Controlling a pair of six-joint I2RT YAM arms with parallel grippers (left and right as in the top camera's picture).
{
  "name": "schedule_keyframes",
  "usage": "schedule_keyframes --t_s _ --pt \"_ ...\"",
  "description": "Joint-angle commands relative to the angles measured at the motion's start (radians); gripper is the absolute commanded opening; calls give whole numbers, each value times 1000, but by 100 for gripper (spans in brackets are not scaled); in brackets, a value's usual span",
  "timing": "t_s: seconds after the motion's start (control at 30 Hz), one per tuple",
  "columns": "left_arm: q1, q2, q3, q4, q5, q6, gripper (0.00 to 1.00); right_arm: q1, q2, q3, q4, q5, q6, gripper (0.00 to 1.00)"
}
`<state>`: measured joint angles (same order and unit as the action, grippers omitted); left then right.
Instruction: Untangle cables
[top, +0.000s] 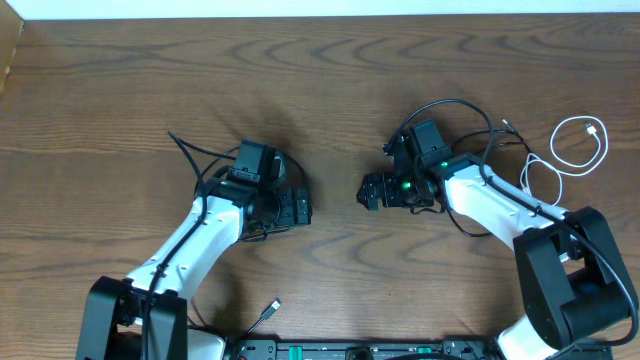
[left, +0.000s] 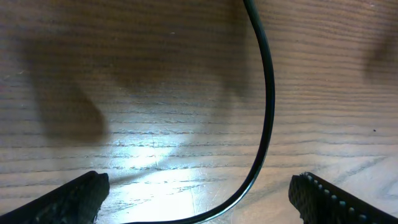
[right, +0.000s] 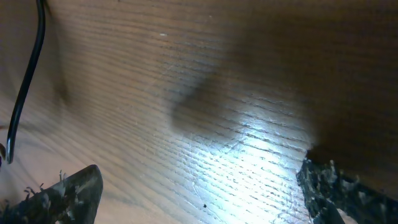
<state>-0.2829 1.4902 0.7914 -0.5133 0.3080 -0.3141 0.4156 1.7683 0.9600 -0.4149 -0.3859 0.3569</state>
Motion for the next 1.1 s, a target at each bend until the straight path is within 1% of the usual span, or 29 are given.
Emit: schedule_keyframes --t_s 0.0,0.3,0.53,0.57,0.67,0.73,0.8,0.97,1.0,1.07 --pt "3 -5 -7 -2 -14 6 98 7 58 -27 -12 14 2 99" --pt "3 -5 -7 -2 -14 6 98 7 58 -27 -9 14 3 99" --pt "3 -5 -7 -2 -14 6 98 7 58 -27 151 12 9 99" --pt "3 -5 -7 -2 -14 6 98 7 58 -27 173 -10 53 99" --pt "3 -5 -7 -2 -14 6 98 7 58 -27 198 -150 292 99" --pt "3 -5 -7 -2 -14 6 98 7 58 -27 188 -166 388 99" --pt "3 -5 -7 -2 -14 6 98 7 58 -27 183 -175 432 99" --pt "3 -5 -7 2 -16 -4 98 19 58 -27 144 -89 381 99" --pt "3 -5 -7 3 -17 -5 98 30 58 -27 135 -61 358 95" --pt "3 -8 -5 5 -13 -5 98 45 58 -27 130 -40 332 90"
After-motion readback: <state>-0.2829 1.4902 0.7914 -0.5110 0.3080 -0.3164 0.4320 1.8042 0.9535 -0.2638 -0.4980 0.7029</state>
